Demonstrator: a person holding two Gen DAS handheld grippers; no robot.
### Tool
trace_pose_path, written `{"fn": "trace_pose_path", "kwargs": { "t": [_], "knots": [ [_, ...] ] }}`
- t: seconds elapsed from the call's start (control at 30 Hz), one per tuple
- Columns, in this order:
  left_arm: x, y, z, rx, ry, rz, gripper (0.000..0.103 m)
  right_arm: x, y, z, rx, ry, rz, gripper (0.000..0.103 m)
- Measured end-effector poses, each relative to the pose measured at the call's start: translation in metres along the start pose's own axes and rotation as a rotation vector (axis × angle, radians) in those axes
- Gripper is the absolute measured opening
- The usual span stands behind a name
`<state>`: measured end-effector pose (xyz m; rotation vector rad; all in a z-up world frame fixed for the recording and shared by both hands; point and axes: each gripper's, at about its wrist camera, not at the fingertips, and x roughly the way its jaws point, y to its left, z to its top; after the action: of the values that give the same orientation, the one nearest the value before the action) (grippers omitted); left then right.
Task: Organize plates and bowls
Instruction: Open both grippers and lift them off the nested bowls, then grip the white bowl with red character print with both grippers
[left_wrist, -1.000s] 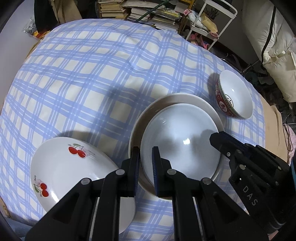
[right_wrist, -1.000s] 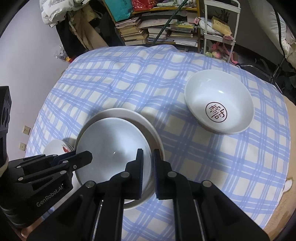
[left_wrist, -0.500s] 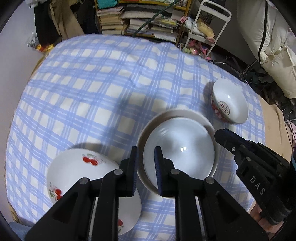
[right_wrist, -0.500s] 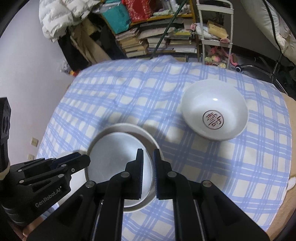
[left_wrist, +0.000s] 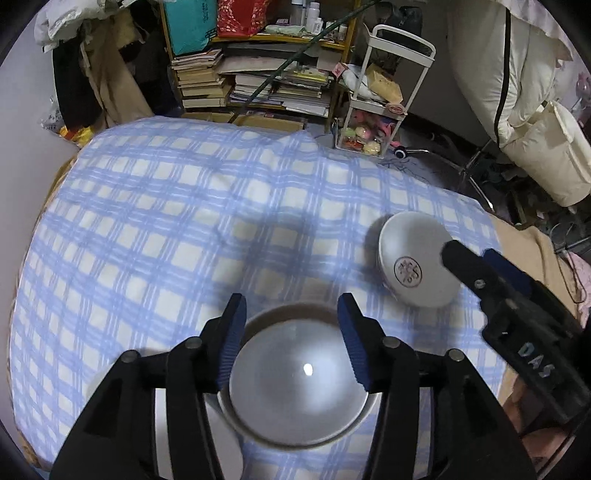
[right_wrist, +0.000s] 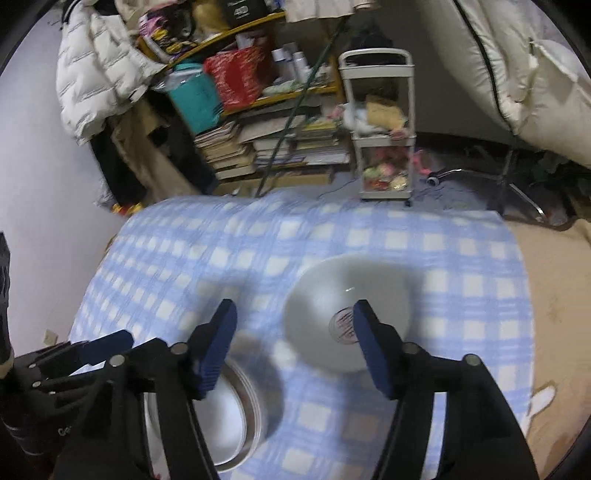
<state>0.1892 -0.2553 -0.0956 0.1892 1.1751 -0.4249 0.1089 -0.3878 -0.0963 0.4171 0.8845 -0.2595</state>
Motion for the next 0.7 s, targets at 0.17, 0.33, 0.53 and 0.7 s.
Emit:
{"fn": "trace_pose_path", "kwargs": {
  "t": [0.17, 0.33, 0.53, 0.7],
  "knots": [
    [0.013, -0.015, 0.011, 0.034, 0.005, 0.014, 0.068, 0.012, -0.037, 0.013, 0.098, 0.009, 0.013, 0.099],
    [0.03, -0.025, 0.025, 0.046, 0.033, 0.021, 0.069, 0.024, -0.066, 0.022, 0.147, 0.028, -0.044, 0.099],
    [0.055, -0.04, 0.036, 0.047, 0.07, 0.001, 0.069, 0.04, -0.091, 0.022, 0.196, 0.072, -0.064, 0.099],
    [0.078, -0.053, 0.039, 0.049, 0.109, -0.013, 0.069, 0.059, -0.103, 0.018, 0.215, 0.126, -0.057, 0.099]
  ]
}}
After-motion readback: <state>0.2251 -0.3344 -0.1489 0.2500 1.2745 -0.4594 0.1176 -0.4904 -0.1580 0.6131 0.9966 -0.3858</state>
